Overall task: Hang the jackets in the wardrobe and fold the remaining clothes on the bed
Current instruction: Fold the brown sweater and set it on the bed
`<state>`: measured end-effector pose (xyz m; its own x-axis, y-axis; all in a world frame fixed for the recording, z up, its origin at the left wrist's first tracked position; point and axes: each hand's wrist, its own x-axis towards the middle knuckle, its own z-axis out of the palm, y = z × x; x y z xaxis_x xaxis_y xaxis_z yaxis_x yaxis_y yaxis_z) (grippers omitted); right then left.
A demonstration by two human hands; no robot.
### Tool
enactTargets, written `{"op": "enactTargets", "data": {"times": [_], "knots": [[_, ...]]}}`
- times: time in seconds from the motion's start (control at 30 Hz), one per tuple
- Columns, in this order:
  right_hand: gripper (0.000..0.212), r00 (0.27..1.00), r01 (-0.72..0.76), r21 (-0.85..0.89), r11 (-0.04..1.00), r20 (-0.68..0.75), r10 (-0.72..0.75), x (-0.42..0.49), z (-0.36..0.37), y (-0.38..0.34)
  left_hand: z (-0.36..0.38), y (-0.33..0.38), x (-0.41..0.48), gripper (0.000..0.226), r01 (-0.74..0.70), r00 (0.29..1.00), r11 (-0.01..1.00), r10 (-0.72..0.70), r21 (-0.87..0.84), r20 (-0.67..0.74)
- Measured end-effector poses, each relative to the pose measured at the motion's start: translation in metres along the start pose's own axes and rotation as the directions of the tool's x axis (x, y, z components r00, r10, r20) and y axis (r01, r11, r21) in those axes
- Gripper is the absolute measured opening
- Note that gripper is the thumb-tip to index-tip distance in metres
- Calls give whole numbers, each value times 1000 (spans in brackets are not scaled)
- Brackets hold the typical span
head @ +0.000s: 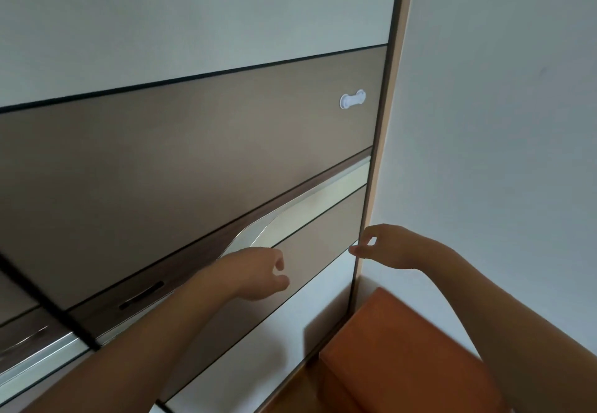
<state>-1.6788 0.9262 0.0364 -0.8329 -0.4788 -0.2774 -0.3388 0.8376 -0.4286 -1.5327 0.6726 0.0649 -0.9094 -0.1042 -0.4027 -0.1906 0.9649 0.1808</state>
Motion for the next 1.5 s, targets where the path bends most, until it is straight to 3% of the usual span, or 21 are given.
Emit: {"op": "enactTargets", "data": {"times": [0.2, 0.4, 0.53, 0.63, 0.7, 0.77, 0.9, 1.0, 1.5], "knots": [[46, 988, 32, -26, 999, -149, -35, 91, -48, 24, -32, 18, 50, 42, 27, 999, 1000, -26, 11, -47], [75, 917, 119, 88, 989, -391, -76, 175, -130, 21, -71, 48, 102, 42, 45, 990, 998, -50, -40, -129], [99, 837, 226, 135, 965, -534, -122, 212, -179, 8, -98, 58, 126, 15, 35, 958, 999, -33, 1, -285], [104, 803, 296, 165, 941, -576, -152, 230, -197, -3, -110, 54, 131, 13, -12, 846, 994, 68, 109, -529], [95, 802, 306, 166, 937, -575, -160, 240, -200, -13, -113, 46, 132, 30, -50, 676, 941, 279, 335, -682], [87, 801, 304, 183, 935, -581, -147, 246, -198, -18, -118, 34, 132, 49, 37, 564, 861, 401, 507, -722], [80, 769, 317, 154, 936, -619, -159, 250, -194, -16, -123, 4, 130, 92, 269, 637, 729, 356, 630, -684], [79, 754, 318, 111, 941, -632, -180, 249, -193, -16, -119, -9, 126, 110, 322, 664, 681, 332, 657, -670], [69, 788, 313, 69, 947, -576, -219, 173, -132, -113, -89, -95, 27, 125, 400, 664, 609, 323, 685, -674]]}}
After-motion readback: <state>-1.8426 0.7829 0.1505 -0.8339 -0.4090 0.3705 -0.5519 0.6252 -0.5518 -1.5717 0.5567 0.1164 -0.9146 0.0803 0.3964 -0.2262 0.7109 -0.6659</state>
